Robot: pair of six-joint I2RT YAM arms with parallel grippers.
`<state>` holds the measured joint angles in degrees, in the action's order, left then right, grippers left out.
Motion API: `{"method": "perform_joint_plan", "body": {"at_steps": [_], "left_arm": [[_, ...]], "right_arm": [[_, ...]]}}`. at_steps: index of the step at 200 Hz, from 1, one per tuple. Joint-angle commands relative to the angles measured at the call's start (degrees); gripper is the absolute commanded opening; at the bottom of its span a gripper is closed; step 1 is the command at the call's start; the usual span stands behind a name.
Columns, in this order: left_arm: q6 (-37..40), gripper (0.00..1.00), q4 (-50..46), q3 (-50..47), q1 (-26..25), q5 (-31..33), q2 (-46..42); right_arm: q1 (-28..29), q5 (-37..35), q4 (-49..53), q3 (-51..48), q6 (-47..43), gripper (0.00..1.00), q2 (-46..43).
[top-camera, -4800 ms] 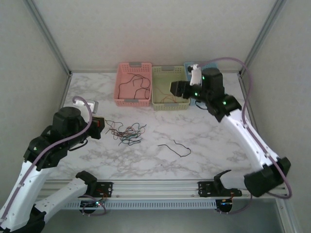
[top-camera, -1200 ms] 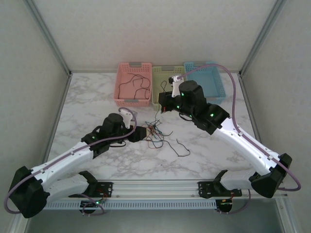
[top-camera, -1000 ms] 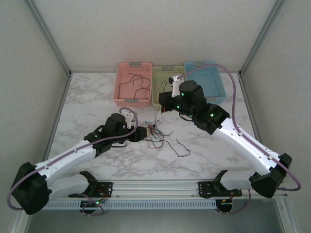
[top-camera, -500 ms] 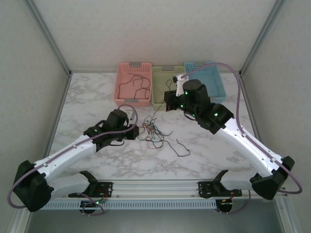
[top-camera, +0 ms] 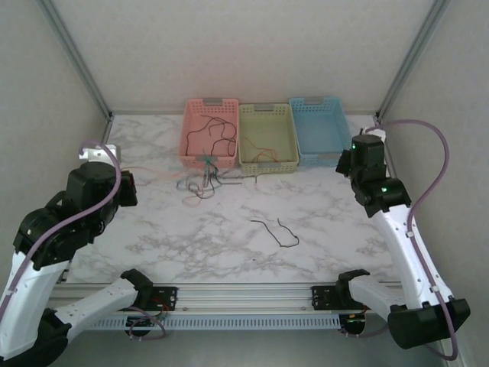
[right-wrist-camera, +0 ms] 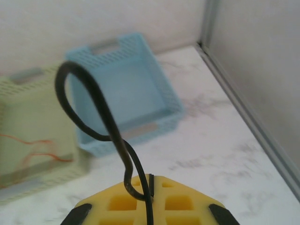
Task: Untangle the cables
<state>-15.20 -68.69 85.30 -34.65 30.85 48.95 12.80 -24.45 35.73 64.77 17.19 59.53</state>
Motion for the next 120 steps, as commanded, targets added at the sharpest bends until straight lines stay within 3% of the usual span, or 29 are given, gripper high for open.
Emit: {"method": "perform_joint_plan", "body": {"at_steps": [1, 44, 92, 120], "left_arm": [[2.8, 0.00, -7.9, 1.2, 0.8, 7.6, 0.3], [3.9, 0.00, -9.3, 2.7, 0.9, 10.2, -0.5], [4.2, 0.00, -1.6, -3.4, 0.9, -9.3, -1.7], [3.8, 0.00, 0.7, -5.2, 0.9, -12.8, -1.9]], "right_arm": [[-3.8, -2.2, 1.0, -2.8, 0.6, 0.00, 0.9], [-9.9, -0.1, -1.6, -7.1, 0.6, 0.00, 0.8], [-10.0, 16.8, -5.7, -7.7, 2.7, 0.00, -2.4], [-9.9, 24.3, -5.0, -3.4, 4.0, 0.00, -2.9]]}}
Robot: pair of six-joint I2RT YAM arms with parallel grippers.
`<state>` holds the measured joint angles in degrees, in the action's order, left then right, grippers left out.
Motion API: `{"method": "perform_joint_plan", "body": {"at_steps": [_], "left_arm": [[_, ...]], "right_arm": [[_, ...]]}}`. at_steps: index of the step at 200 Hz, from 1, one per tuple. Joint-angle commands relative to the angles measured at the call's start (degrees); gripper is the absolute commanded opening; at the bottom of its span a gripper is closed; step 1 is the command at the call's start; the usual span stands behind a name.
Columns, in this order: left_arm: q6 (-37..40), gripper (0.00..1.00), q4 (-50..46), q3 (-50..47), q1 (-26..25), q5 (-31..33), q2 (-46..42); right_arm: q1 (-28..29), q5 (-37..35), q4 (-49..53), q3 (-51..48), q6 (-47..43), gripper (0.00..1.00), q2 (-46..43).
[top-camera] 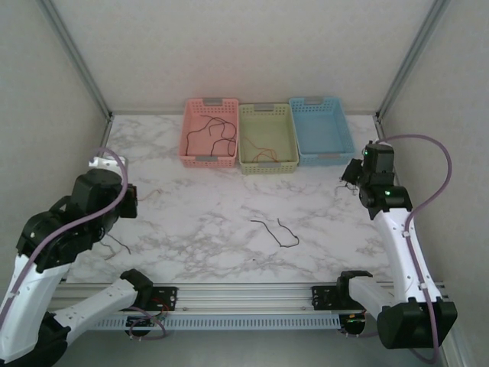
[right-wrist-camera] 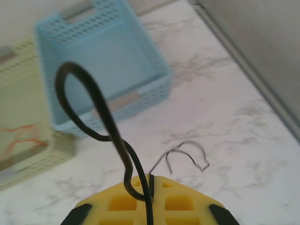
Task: Untangle the cables
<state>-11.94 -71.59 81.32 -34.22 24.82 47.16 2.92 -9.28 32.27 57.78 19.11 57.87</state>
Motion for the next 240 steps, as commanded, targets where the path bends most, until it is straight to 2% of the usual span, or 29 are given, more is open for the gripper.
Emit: {"method": "perform_joint_plan", "body": {"at_steps": [1, 23, 61, 92, 124, 160, 192, 240], "left_arm": [[0.5, 0.00, 3.6, -1.2, 0.5, -6.8, -0.1], [0.6, 0.00, 4.5, -0.9, 0.4, -8.9, -0.5], [0.4, 0.00, 5.7, -0.7, 0.4, -12.6, -0.4], [0.0, 0.00, 7.6, -1.0, 0.5, -16.6, -0.4], [0.2, 0.00, 8.4, -1.8, 0.4, -17.2, 0.1], [0.1, 0.00, 9.2, -4.6, 0.5, -16.2, 0.5], [-0.7, 0.00, 10.5, -6.6, 0.5, -17.9, -0.5], [-0.9, 0.00, 10.9, -8.6, 0.5, -18.4, -0.6]], "right_arm": [[0.0, 9.2, -1.5, 3.7, 2.1, 0.00, -1.2], [0.0, 13.5, -1.6, 6.8, 3.5, 0.00, -1.9], [0.2, 25.2, -4.3, 11.0, 7.2, 0.00, -1.1], [1.3, 28.0, -5.4, 13.4, 8.0, 0.00, 0.2], [4.1, 32.3, -9.4, 15.3, 10.9, 0.00, 2.4], [8.9, 32.3, -12.2, 21.0, 12.4, 0.00, 7.8], [12.6, 31.3, -12.2, 27.6, 12.3, 0.00, 14.3], [15.4, 30.9, -19.1, 36.4, 14.8, 0.00, 25.3]]}}
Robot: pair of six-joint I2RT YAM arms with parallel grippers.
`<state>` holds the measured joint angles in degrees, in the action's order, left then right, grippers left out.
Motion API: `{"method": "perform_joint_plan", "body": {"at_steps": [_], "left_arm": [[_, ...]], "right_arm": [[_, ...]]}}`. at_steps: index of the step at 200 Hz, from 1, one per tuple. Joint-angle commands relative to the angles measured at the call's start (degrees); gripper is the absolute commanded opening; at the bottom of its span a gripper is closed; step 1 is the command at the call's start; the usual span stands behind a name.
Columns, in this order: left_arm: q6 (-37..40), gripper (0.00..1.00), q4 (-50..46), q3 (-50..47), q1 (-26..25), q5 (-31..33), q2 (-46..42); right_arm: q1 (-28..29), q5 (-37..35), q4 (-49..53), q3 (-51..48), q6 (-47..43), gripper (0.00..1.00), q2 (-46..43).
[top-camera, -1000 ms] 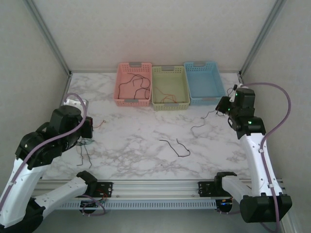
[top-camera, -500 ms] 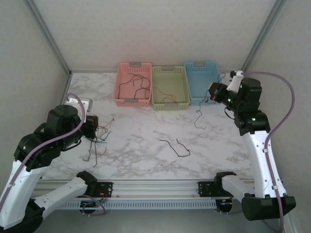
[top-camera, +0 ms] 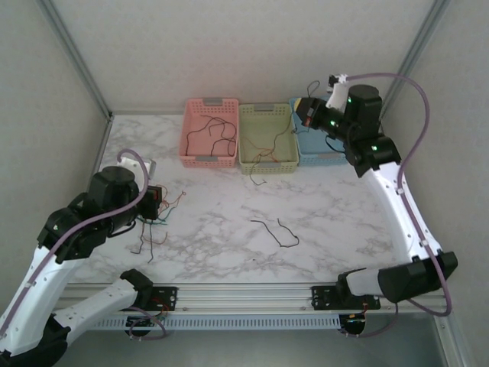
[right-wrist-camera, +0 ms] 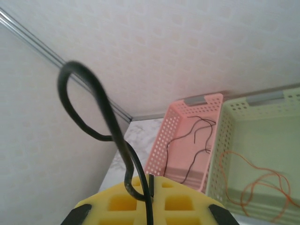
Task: Untangle the cables
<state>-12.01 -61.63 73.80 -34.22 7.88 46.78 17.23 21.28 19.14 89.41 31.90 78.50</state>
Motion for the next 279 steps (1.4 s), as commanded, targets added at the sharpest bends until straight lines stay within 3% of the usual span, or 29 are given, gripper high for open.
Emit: {"method": "perform_joint_plan", "body": {"at_steps": [1, 57, 182, 279], "left_arm": [[-0.8, 0.00, 1.0, -1.1, 0.5, -1.5, -0.2], [-1.1, 0.00, 2.1, -3.4, 0.4, -1.4, -1.6], [-1.4, 0.00, 3.6, -7.1, 0.5, -2.8, -2.5], [-0.3, 0.00, 4.8, -9.0, 0.6, -2.6, -3.1]], "right_arm": [[1.1, 0.4, -6.1, 5.0, 2.1, 0.00, 5.0], [5.9, 0.7, -6.6, 24.4, 3.3, 0.00, 23.3], [12.4, -7.3, -2.5, 68.2, 4.3, 0.00, 64.6], [17.4, -10.2, -1.8, 68.4, -2.5, 0.00, 74.2]]}}
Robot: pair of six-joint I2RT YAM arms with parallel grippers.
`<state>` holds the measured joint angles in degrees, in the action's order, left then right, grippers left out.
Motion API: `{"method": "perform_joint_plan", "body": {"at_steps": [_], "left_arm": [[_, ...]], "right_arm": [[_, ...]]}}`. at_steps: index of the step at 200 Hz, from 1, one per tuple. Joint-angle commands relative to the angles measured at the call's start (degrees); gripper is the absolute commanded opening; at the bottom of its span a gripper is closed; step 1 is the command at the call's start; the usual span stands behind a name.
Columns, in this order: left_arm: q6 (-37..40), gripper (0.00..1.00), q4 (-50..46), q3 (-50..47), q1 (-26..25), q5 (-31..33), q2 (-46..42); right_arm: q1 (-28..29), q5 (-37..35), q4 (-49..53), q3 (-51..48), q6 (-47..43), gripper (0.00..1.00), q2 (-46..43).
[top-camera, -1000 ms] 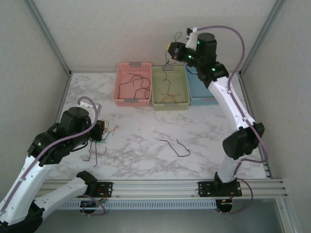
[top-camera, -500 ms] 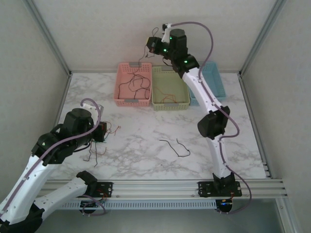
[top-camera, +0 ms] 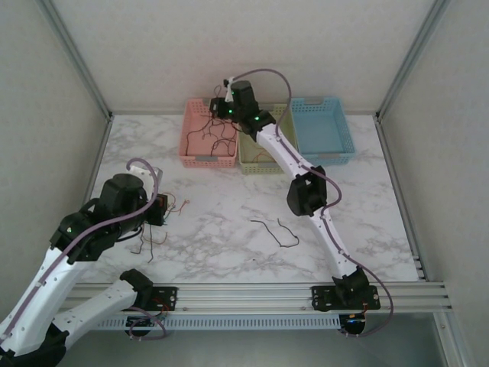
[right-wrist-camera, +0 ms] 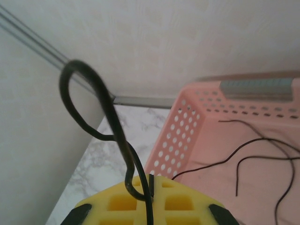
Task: Untangle the cables
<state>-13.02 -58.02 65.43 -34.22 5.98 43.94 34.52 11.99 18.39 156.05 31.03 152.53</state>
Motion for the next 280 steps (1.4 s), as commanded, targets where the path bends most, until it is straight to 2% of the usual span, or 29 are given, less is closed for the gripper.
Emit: {"method": "perform_joint_plan", "body": {"at_steps": [1, 15, 45, 56, 65, 100, 122, 137, 156, 178, 195, 214, 236, 250, 265, 280], "left_arm": [[0.7, 0.00, 1.2, -0.7, 0.6, -0.7, -0.2], [0.7, 0.00, 1.5, -0.8, 0.6, -0.6, -0.2], [0.6, 0.00, 1.7, -0.7, 0.6, -1.3, -0.3], [0.5, 0.00, 1.8, -0.4, 0.6, -1.7, -0.3], [0.5, 0.00, 1.8, -0.1, 0.6, -1.9, -0.4], [0.2, 0.00, 0.9, 1.8, 0.6, -3.6, -0.7], [0.6, 0.00, 0.1, 3.7, 0.6, -6.0, -0.7], [1.2, 0.00, 0.0, 4.9, 0.6, -9.2, -0.8], [1.4, 0.00, 0.3, 6.4, 0.6, -12.4, -0.8], [0.9, 0.00, 0.4, 8.3, 0.6, -13.3, -0.6], [-0.5, 0.00, 1.4, 9.4, 0.6, -14.4, 0.0], [-2.8, 0.00, 3.0, 10.5, 0.5, -16.9, 0.8], [-6.0, 0.00, 5.8, 11.0, 0.6, -18.6, 1.7], [-8.0, 0.00, 6.7, 12.2, 0.5, -19.4, 2.9], [-10.0, 0.00, 7.3, 13.7, 0.5, -20.8, 4.4], [-10.6, 0.00, 8.1, 13.9, 0.5, -21.8, 5.1]], "right_arm": [[0.1, -0.9, -1.1, 1.7, -1.7, 0.00, 0.1], [0.1, -0.8, -0.8, 1.7, -1.6, 0.01, 0.3], [0.2, 1.3, 1.1, 2.1, -4.1, 0.54, -1.0], [0.2, 1.1, 2.6, 2.0, -5.2, 0.63, -2.3], [0.3, 1.1, 3.8, 2.0, -6.1, 0.66, -3.4], [0.4, 2.3, 8.0, 2.0, -8.3, 0.68, -9.2], [1.1, 5.2, 14.3, 1.4, -11.2, 0.63, -14.8], [1.6, 7.8, 18.5, -2.7, -13.2, 0.59, -20.6], [1.8, 11.3, 16.7, -18.0, -14.3, 0.54, -32.5], [1.8, 13.7, 3.6, -45.3, -15.0, 0.51, -50.1], [1.8, 16.0, -4.3, -62.1, -16.3, 0.50, -61.3], [2.1, 16.8, -10.7, -77.0, -16.6, 0.41, -70.2], [3.9, 17.6, -18.4, -90.5, -15.9, 0.37, -77.9], [6.1, 17.9, -24.9, -97.7, -15.6, 0.39, -81.4], [9.6, 17.5, -30.7, -102.8, -17.1, 0.47, -83.9], [13.4, 16.5, -32.3, -104.3, -20.7, 0.57, -85.4]]}}
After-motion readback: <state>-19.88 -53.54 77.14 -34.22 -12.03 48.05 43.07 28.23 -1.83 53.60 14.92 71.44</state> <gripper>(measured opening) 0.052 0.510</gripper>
